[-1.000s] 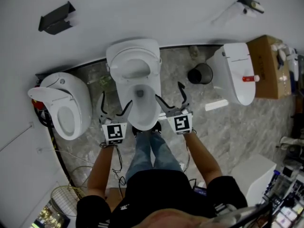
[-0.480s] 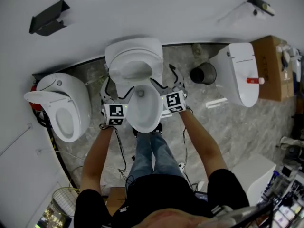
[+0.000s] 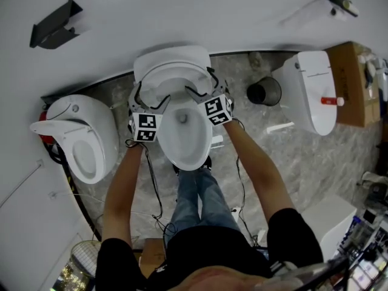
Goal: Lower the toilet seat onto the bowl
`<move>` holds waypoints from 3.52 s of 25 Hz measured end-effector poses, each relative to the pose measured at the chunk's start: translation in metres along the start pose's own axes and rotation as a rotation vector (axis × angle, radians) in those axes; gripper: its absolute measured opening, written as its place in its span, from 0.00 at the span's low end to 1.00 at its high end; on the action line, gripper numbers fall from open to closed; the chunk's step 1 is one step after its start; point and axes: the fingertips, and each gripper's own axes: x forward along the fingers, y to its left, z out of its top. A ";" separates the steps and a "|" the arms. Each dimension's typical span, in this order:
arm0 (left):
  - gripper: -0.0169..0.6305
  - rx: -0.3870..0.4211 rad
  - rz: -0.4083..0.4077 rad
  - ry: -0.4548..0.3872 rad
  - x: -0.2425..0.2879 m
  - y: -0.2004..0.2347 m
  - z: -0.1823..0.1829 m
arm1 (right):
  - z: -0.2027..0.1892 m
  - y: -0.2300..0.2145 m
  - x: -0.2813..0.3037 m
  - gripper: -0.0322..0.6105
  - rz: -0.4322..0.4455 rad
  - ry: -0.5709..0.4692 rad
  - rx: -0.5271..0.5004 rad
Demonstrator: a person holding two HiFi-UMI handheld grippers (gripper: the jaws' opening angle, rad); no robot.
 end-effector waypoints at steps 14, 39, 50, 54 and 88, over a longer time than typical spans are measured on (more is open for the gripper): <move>0.49 0.017 -0.039 0.050 0.063 0.021 -0.005 | -0.002 -0.006 0.049 0.47 0.029 0.090 -0.132; 0.22 0.303 0.026 0.165 0.014 0.001 -0.029 | -0.009 0.030 0.008 0.32 0.086 0.149 -0.273; 0.18 0.362 -0.011 0.183 -0.032 -0.031 -0.050 | -0.022 0.065 -0.037 0.31 0.137 0.166 -0.362; 0.18 0.345 -0.018 0.192 -0.048 -0.046 -0.059 | -0.030 0.078 -0.055 0.30 0.151 0.170 -0.376; 0.27 0.461 -0.198 0.316 -0.151 -0.179 -0.189 | -0.152 0.214 -0.167 0.27 0.383 0.276 -0.611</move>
